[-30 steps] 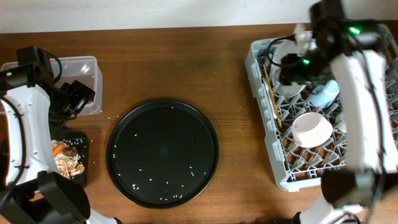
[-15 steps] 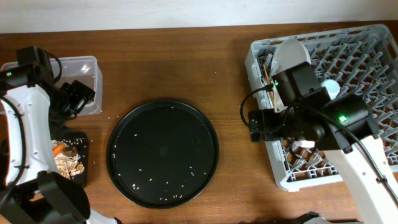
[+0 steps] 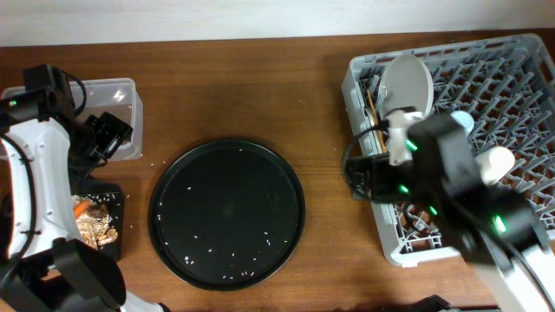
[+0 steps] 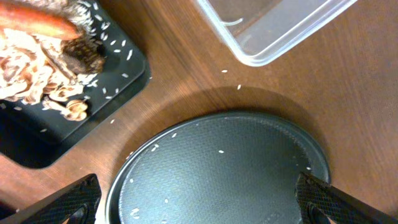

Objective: Sort waste into correct bins and load items into the dishwasher rack

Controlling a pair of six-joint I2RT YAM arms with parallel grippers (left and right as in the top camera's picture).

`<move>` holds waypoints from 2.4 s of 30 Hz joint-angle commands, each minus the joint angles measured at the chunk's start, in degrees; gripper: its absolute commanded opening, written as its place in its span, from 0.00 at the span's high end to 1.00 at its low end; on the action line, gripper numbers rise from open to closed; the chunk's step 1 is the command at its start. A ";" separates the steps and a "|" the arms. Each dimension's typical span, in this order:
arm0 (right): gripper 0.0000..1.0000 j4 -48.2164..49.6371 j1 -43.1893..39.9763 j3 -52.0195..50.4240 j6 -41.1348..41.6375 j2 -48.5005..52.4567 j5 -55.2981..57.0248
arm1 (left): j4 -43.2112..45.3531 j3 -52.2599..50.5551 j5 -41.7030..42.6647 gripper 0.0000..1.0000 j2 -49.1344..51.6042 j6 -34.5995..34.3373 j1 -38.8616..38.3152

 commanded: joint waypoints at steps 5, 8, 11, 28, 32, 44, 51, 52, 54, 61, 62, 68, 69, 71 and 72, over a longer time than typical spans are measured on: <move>0.01 28.11 -14.60 -36.44 -4.42 -36.11 -2.78 | 0.00 -0.07 0.00 0.01 -0.46 -0.70 0.15; 0.01 34.60 -16.96 -45.57 -5.22 -46.64 -2.86 | 0.00 -0.07 -0.02 0.01 -0.46 -0.70 0.15; 0.01 42.93 -17.05 -52.59 -10.40 -52.74 -4.04 | 0.00 -0.07 0.00 0.01 -0.46 -0.70 0.15; 0.01 69.42 -17.31 -68.30 -16.39 -60.52 -1.64 | 0.00 -0.07 -0.02 0.01 -0.46 -0.70 0.15; 0.01 74.27 -17.33 -68.76 -16.41 -60.52 -1.22 | 0.00 -0.07 0.00 0.01 -0.46 -0.70 0.15; 0.01 66.58 -17.31 -74.40 -18.12 -60.52 -0.59 | 0.00 -0.07 0.00 0.01 -0.46 -0.70 0.15; 0.01 55.74 -17.27 -74.40 -17.42 -60.52 -0.79 | 0.00 -0.07 0.00 0.01 -0.46 -0.70 0.15; 0.01 55.74 -17.27 -74.40 -17.42 -60.52 -0.81 | 0.00 -0.07 0.00 0.01 -0.46 -0.70 0.15; 0.01 55.74 -17.27 -74.40 -17.42 -60.52 -0.81 | 0.00 -0.07 0.00 0.01 -0.46 -0.70 0.15; 0.01 55.74 -17.27 -74.40 -17.44 -60.52 -0.81 | 0.00 -0.07 -0.02 0.01 -0.46 -0.70 0.15; 0.02 55.74 -17.27 -74.40 -17.42 -60.52 -0.81 | 0.00 -0.07 0.00 0.01 -0.46 -0.70 0.15; 0.01 55.74 -17.27 -74.40 -17.44 -60.52 -0.81 | 0.00 -0.07 -0.24 0.01 -0.46 -0.61 0.15; 0.01 55.74 -17.27 -74.40 -17.44 -60.52 -0.81 | -0.28 -0.07 -3.85 0.01 -0.48 0.48 0.15; 0.01 55.74 -17.27 -74.40 -17.42 -60.52 -0.81 | -5.05 -0.07 -5.22 0.01 -2.25 1.66 0.13; 0.01 55.74 -17.27 -74.40 -17.42 -60.50 -0.79 | -5.86 -0.24 -6.34 0.01 -4.52 1.68 -0.24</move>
